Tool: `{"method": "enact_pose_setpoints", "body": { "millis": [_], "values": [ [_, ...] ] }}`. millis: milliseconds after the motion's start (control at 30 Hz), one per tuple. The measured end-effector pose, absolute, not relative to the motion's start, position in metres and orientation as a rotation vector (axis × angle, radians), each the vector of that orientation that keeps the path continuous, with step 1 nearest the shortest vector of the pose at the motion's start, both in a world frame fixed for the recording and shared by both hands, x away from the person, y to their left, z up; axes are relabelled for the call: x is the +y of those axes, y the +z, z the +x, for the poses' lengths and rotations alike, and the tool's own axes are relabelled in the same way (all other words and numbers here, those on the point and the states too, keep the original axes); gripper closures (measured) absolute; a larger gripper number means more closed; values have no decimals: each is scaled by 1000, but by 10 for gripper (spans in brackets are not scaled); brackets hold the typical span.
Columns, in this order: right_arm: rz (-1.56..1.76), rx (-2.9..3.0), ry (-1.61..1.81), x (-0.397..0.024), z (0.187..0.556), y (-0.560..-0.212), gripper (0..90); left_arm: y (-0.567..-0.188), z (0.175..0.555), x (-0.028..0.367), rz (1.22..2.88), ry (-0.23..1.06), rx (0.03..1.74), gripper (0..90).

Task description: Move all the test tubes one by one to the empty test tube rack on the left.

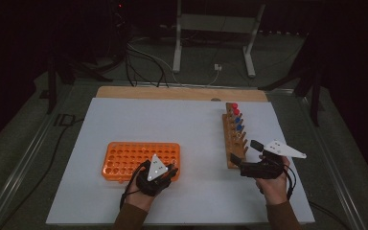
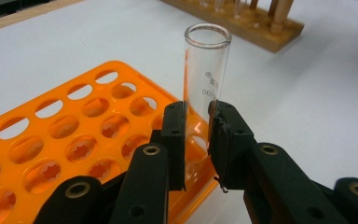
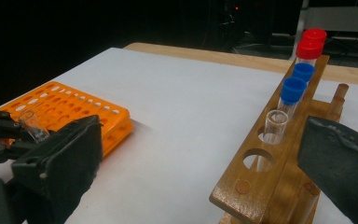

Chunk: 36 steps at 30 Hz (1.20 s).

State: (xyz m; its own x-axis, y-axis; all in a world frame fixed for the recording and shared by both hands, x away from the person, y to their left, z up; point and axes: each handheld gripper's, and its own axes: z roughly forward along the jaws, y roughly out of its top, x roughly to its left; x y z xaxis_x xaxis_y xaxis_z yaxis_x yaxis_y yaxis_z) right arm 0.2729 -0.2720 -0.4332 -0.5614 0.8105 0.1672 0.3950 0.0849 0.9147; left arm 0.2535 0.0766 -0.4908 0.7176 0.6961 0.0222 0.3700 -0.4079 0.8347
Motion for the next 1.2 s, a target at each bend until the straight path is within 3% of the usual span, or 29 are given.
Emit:
{"method": "enact_pose_setpoints", "body": {
  "millis": [433,500,600,667,800,933,1200],
  "values": [
    [1192,2003,1455,-269,274,-437,5,-493,253,79,2033,450,835,767],
    [1190,2006,1455,-269,274,-437,5,-492,254,79,2028,432,840,741],
    [1189,2005,1457,-269,274,-437,5,-490,254,78,2011,440,831,626],
    [1189,2007,1456,-269,274,-437,5,-487,252,76,1994,453,820,624],
    [1191,2014,1454,-268,275,-438,5,-485,250,76,1987,476,817,647],
    [1183,2017,1459,-266,275,-438,6,-485,251,78,1980,487,828,762],
    [1189,2014,1459,-267,274,-437,6,-490,249,74,2057,506,821,771]
  ]
}}
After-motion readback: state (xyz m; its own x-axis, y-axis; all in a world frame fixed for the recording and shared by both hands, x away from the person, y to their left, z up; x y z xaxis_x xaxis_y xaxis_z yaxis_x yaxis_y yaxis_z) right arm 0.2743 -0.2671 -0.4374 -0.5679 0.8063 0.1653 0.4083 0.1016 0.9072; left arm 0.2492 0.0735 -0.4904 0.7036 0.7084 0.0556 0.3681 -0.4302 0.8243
